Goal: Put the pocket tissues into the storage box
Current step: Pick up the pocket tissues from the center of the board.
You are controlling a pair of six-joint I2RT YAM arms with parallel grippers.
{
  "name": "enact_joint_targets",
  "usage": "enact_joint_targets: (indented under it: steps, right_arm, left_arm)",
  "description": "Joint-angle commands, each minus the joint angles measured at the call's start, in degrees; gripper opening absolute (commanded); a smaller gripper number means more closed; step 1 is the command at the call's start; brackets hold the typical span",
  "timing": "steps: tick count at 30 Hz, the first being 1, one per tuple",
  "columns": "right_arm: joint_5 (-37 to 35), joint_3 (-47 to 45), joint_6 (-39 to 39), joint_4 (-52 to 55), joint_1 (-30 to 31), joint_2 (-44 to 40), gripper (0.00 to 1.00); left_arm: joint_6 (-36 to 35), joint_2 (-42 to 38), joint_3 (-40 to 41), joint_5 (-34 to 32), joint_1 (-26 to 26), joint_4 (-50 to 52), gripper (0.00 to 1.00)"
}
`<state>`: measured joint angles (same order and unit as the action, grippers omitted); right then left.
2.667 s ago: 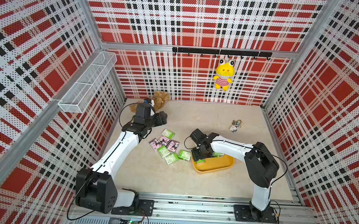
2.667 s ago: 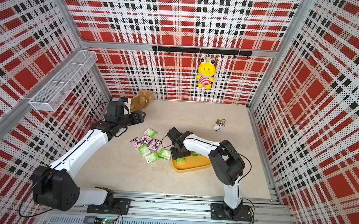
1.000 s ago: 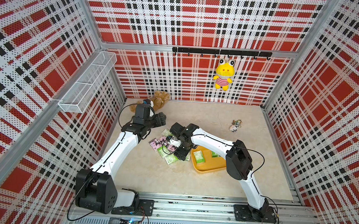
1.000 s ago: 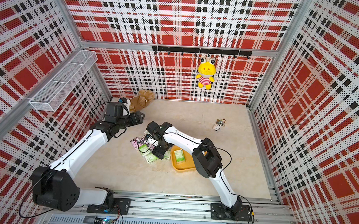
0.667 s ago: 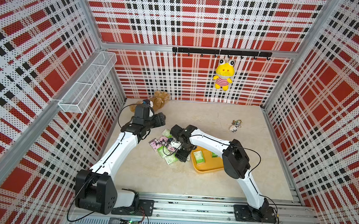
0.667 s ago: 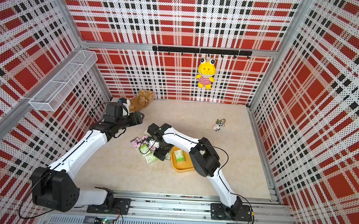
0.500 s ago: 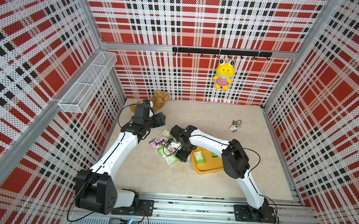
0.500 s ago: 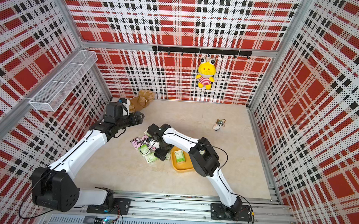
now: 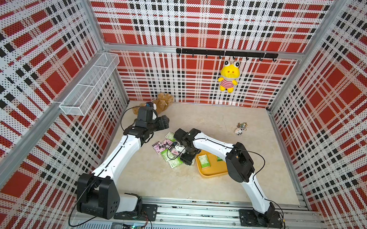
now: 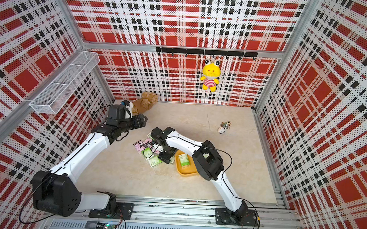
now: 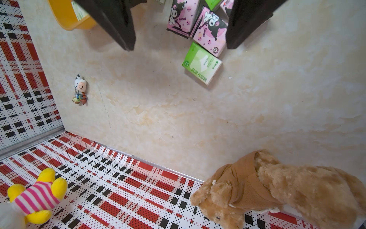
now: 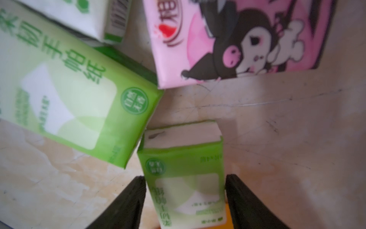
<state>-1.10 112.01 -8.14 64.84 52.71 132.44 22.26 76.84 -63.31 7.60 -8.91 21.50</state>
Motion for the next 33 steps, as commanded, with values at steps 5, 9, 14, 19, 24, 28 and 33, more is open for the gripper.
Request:
enact_joint_targets:
  steps: [5,9,14,19,24,28,33]
  right_arm:
    - [-1.48,0.84,1.26,-0.61,-0.14,2.03,0.61]
    - [-1.49,1.74,2.31,-1.68,-0.63,1.75,0.53]
    - [-1.14,4.44,3.67,-2.76,-1.93,1.09,0.53]
    - [-1.27,7.07,6.96,-5.66,-4.29,-0.78,0.53]
    - [-2.21,7.07,12.37,-6.12,-7.57,-4.77,0.53]
    - [-2.8,-1.73,16.89,-8.01,-10.59,-13.3,0.53]
    - [-2.68,-16.94,21.88,-11.58,-12.91,-26.26,0.53]
  left_arm:
    - [-2.31,-0.72,-0.61,0.49,0.46,0.67,0.79]
    - [-2.22,-0.81,-0.65,0.49,0.44,0.66,0.79]
    - [-2.35,-0.55,-1.42,0.58,0.46,1.24,0.79]
    - [-2.14,-0.46,-2.06,0.67,0.37,1.54,0.79]
    - [-1.68,-0.55,-2.18,0.6,0.11,1.67,0.79]
    - [-1.49,-0.65,-2.26,0.27,-0.16,1.75,0.79]
    - [-1.43,0.22,-2.68,-0.1,-0.96,1.64,0.79]
